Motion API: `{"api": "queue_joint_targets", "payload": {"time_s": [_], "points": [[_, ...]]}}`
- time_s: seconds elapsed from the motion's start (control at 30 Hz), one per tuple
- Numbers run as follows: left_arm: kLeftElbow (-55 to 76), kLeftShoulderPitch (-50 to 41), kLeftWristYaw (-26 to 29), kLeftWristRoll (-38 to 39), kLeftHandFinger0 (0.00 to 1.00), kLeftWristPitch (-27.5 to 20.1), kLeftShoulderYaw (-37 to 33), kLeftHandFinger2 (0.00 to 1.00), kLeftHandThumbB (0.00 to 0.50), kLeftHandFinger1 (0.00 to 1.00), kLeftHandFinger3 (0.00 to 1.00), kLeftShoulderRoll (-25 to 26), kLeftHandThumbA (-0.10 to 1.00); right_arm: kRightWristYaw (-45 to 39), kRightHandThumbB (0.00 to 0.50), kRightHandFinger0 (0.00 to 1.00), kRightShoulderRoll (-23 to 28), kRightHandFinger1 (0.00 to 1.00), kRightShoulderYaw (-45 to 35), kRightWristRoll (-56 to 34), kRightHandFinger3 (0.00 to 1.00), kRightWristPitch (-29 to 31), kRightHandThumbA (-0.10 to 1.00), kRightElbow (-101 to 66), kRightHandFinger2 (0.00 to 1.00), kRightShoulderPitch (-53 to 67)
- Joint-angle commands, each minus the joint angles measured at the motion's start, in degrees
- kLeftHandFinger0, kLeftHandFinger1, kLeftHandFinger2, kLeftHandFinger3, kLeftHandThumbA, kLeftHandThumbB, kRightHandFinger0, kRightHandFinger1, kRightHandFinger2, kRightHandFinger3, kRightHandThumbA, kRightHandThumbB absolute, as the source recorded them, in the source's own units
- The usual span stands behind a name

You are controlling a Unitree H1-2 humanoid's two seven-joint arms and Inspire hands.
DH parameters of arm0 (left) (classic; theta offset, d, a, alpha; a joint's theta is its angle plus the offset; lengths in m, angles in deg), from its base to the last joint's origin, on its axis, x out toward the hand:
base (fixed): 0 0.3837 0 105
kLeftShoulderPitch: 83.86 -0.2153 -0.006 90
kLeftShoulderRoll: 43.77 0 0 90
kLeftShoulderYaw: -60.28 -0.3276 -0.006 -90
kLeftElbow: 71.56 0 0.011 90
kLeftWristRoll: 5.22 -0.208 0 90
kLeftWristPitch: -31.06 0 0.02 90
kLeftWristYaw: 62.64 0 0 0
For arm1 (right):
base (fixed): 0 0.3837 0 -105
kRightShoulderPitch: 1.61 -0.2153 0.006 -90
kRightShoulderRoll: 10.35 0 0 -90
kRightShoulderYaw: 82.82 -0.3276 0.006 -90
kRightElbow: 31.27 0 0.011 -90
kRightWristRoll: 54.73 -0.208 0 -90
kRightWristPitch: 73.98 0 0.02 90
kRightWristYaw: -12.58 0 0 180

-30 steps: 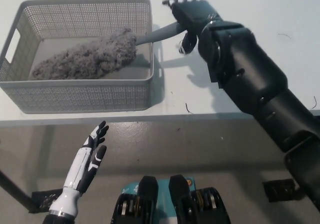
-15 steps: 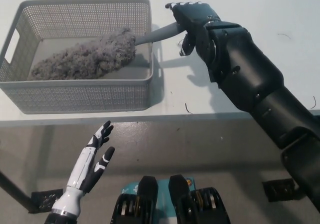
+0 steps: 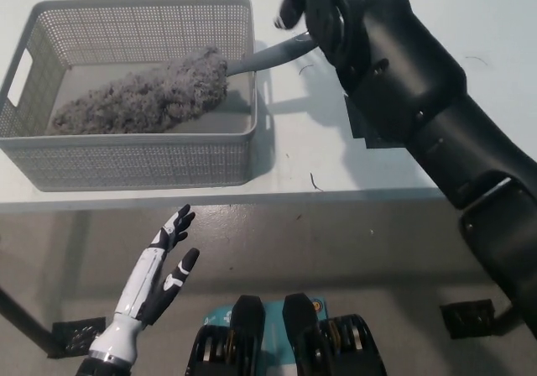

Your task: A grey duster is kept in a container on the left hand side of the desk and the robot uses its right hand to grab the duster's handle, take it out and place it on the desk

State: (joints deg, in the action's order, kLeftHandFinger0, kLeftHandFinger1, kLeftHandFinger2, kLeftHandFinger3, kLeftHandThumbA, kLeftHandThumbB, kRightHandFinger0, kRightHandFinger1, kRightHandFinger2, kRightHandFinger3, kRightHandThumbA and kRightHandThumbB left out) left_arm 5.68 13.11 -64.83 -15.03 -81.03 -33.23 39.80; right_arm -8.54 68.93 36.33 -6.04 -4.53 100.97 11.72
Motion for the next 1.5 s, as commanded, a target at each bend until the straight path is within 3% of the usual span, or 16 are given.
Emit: {"api": "queue_joint_targets", "payload": {"time_s": [0.0,0.33,0.73,0.93,1.03,1.17,1.47], "points": [[0.9,1.2,-0.4,-0.7,1.00,-2.0,-0.6,1.00,0.050,1.00,1.00,0.9,0.91,3.1,0.500,1.00,-1.2,1.00,-0.6,-1.4,1.00,0.4,0.85,2.9,1.00,-3.1],[0.8,2.2,-1.7,0.8,1.00,-0.9,-0.8,1.00,0.082,1.00,1.00,0.8,0.87,-2.6,0.500,1.00,-1.4,1.00,-0.5,-4.2,1.00,0.1,0.80,5.5,1.00,-2.3],[0.2,1.9,-2.2,0.5,1.00,-1.7,-0.8,1.00,0.064,1.00,1.00,1.1,0.85,-11.3,0.500,1.00,0.5,1.00,-0.6,-7.7,1.00,-1.5,0.84,2.2,1.00,-3.3],[0.2,1.4,-2.5,0.2,1.00,-1.5,-1.2,1.00,0.068,1.00,1.00,1.0,0.85,-12.4,0.500,1.00,0.3,1.00,-0.6,-8.7,1.00,-2.5,0.79,1.6,1.00,-2.2],[0.3,1.0,-2.8,1.1,1.00,-1.1,-1.4,1.00,0.073,1.00,1.00,0.6,0.82,-12.1,0.500,1.00,-0.2,1.00,-0.1,-8.7,1.00,-2.9,0.75,2.4,1.00,-1.2],[0.2,0.9,-2.4,0.4,1.00,-0.4,-1.4,1.00,0.096,1.00,1.00,0.6,0.83,-10.2,0.500,1.00,-1.1,1.00,1.3,-7.7,1.00,-1.3,0.78,6.7,1.00,-1.1],[0.5,0.5,-2.2,-0.8,1.00,-0.9,-2.4,1.00,0.101,1.00,1.00,0.8,0.86,3.6,0.500,1.00,-5.6,1.00,2.9,-7.0,1.00,4.8,0.74,24.7,1.00,-0.5]]}}
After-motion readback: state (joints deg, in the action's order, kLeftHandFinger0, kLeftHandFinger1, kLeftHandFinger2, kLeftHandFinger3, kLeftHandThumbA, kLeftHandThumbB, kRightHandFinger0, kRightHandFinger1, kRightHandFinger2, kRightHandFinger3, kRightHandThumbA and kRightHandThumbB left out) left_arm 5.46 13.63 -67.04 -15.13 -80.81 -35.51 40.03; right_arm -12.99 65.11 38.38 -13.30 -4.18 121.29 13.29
